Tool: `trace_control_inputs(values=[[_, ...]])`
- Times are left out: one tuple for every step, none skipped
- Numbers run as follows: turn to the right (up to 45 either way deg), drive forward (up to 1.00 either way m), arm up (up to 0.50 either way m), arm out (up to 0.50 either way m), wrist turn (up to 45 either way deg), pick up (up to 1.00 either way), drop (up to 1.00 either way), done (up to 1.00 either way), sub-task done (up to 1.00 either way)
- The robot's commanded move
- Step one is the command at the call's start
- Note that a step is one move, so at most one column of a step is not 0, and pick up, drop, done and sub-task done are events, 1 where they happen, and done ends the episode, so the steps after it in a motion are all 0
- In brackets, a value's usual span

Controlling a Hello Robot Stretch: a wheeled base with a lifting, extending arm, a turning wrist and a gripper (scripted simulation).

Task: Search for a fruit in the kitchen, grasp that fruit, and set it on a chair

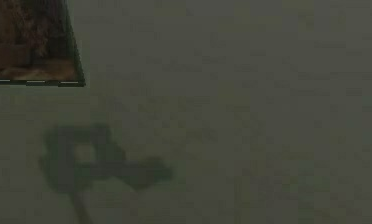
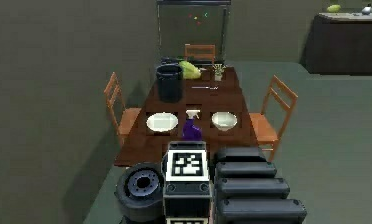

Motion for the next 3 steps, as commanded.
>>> trace_control_inputs(values=[[-45.0, 0.0, 0.0, 0.0, 0.0, 0.0, 0.0, 0.0, 0.0], [-39.0, 0.0, 0.0, 0.0, 0.0, 0.0, 0.0, 0.0, 0.0], [0.0, 0.15, 0.0, 0.0, 0.0, 0.0, 0.0, 0.0, 0.0]])
